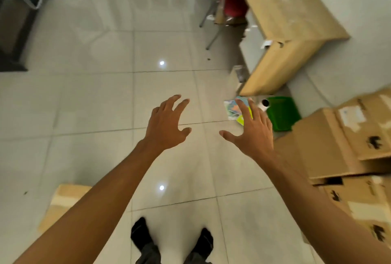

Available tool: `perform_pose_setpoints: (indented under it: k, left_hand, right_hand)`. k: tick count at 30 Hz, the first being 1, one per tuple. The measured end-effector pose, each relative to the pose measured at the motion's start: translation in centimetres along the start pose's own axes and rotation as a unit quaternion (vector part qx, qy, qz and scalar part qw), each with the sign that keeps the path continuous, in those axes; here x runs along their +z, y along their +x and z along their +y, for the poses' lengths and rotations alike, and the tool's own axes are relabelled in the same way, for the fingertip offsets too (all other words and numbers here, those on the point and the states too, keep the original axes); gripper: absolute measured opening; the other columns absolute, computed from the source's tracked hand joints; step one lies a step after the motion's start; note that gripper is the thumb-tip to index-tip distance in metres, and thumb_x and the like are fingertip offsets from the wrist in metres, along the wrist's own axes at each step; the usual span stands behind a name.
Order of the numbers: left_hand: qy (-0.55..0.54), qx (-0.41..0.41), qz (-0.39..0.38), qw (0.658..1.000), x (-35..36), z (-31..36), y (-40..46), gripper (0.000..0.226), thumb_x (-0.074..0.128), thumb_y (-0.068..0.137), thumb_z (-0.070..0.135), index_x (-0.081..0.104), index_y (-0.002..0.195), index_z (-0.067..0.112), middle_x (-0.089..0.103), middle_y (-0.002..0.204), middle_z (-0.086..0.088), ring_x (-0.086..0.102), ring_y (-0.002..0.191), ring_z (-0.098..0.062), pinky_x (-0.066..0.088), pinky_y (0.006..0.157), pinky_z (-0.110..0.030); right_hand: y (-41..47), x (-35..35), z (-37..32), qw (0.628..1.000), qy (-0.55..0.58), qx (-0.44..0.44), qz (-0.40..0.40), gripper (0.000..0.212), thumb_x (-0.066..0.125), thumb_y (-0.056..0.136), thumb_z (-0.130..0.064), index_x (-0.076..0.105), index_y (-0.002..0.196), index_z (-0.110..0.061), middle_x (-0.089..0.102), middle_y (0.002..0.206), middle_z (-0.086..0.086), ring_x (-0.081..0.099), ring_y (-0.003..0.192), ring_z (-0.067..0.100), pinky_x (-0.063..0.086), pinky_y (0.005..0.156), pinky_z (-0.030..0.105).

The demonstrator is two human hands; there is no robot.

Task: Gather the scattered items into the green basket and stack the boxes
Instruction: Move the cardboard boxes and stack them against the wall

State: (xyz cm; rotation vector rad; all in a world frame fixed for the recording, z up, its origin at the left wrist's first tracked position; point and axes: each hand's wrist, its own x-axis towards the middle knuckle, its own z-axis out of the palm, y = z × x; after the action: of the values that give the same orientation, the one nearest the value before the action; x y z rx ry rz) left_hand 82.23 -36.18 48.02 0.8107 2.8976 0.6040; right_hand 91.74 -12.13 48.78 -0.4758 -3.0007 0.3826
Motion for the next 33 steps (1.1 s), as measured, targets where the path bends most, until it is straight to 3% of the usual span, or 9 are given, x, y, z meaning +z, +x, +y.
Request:
perform_pose_setpoints:
  k: [8, 17, 24, 33]
  left_hand:
    - [0.005, -0.172, 0.008, 0.985, -3.1, -19.6, -10.0, 0.087, 0.07, 0.079, 0.051, 0.025, 0.151, 0.029, 0.02, 0.159, -0.001, 0.03, 0.141, -0.025, 0.028, 0.111, -0.042]
    - [0.001, -0.376, 0.009, 0.926, -2.9, -35.9, -26.1, 0.089, 0.07, 0.079, 0.052, 0.022, 0.151, 0.032, 0.019, 0.16, 0.0, 0.03, 0.141, -0.026, 0.027, 0.113, -0.045]
    - [-0.018, -0.492, -0.021, 0.87, 1.9, -40.8, -36.4, 0.089, 0.072, 0.077, 0.048, 0.025, 0.15, 0.028, 0.026, 0.156, -0.001, 0.036, 0.137, -0.027, 0.032, 0.109, -0.046]
    - [-0.034, -0.568, -0.024, 0.822, 7.5, -42.6, -41.4, 0.088, 0.071, 0.078, 0.046, 0.025, 0.151, 0.028, 0.024, 0.157, 0.0, 0.034, 0.138, -0.025, 0.031, 0.109, -0.043]
  right_hand:
    - [2.3, 9.7, -19.5, 0.986, 0.035, -0.133, -0.099, 0.101, 0.065, 0.075, -0.072, 0.009, 0.155, -0.045, 0.011, 0.166, -0.001, 0.016, 0.151, 0.027, 0.019, 0.12, 0.048]
    - [-1.5, 22.2, -37.2, 0.935, 0.02, -0.288, -0.206, 0.102, 0.065, 0.076, -0.073, 0.009, 0.156, -0.043, 0.012, 0.166, 0.002, 0.018, 0.15, 0.029, 0.021, 0.119, 0.049]
    - [-4.8, 30.9, -42.4, 0.886, -0.025, -0.361, -0.289, 0.104, 0.068, 0.075, -0.07, 0.01, 0.156, -0.042, 0.014, 0.165, 0.003, 0.023, 0.148, 0.028, 0.025, 0.116, 0.046]
    - [-6.3, 37.5, -43.7, 0.828, -0.069, -0.448, -0.33, 0.105, 0.067, 0.075, -0.071, 0.012, 0.158, -0.037, 0.014, 0.166, 0.006, 0.025, 0.148, 0.029, 0.032, 0.114, 0.045]
